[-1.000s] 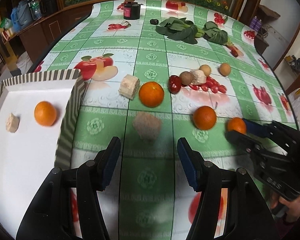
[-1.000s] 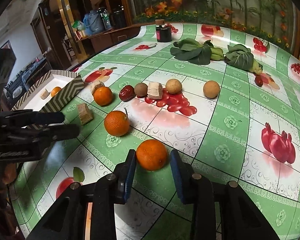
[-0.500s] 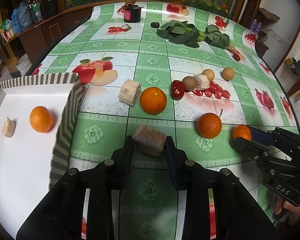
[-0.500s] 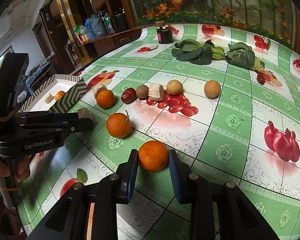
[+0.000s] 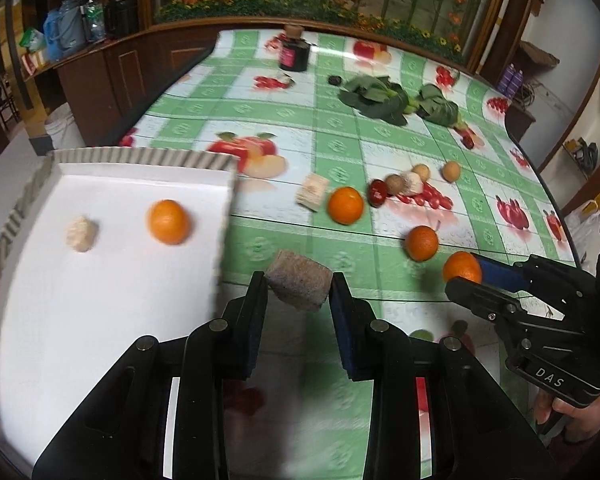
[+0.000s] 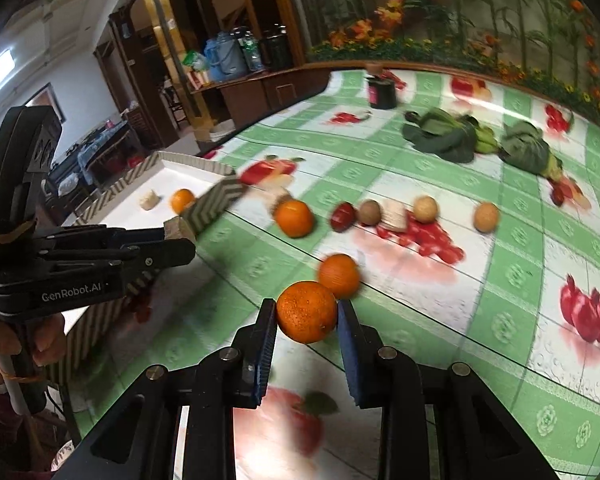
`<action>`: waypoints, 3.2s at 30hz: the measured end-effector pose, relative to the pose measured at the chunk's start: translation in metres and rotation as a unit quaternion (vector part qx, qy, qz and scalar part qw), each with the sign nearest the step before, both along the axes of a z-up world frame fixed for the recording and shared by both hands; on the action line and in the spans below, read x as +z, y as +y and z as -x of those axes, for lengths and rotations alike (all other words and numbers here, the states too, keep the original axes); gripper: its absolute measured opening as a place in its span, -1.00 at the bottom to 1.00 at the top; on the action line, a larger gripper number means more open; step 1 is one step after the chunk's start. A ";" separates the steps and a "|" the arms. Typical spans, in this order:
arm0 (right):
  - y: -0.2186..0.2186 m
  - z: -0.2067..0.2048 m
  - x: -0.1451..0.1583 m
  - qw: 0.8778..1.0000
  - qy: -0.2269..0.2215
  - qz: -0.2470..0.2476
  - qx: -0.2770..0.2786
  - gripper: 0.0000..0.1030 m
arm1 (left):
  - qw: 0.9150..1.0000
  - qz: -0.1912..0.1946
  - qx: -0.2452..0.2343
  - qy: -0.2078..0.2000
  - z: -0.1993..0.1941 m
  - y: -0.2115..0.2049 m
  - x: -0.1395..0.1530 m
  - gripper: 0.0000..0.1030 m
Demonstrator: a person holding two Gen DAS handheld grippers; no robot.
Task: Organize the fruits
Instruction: 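Carry the bread cube and orange into the white tray and open both grippers, then grasp the stemmed orange with the left gripper while the right gripper grasps a brown kiwi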
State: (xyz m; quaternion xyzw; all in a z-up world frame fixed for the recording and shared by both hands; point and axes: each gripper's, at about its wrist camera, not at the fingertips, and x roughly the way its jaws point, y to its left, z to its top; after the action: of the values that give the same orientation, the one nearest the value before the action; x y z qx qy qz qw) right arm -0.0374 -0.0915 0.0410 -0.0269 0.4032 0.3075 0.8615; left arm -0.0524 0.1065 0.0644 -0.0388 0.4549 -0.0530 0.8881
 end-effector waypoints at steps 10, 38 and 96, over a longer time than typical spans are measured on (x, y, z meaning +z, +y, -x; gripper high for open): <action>0.049 0.005 0.021 0.999 -0.014 -0.009 0.047 -0.43 | 0.998 -0.021 0.053 -0.011 0.017 0.062 0.012 -0.40; 0.182 -0.021 0.014 0.989 0.007 0.012 0.149 -0.43 | 0.992 -0.012 0.122 0.034 0.005 0.144 -0.018 -0.40; 0.132 -0.004 0.023 0.994 0.005 -0.005 0.108 -0.42 | 0.996 -0.001 0.094 0.008 0.020 0.097 0.000 0.17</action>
State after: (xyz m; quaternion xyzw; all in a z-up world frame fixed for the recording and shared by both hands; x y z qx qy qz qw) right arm -0.0338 0.0410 0.0641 -0.0648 0.4004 0.4005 0.8216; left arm -0.0724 0.2032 0.0644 -0.0804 0.4569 0.0313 0.8853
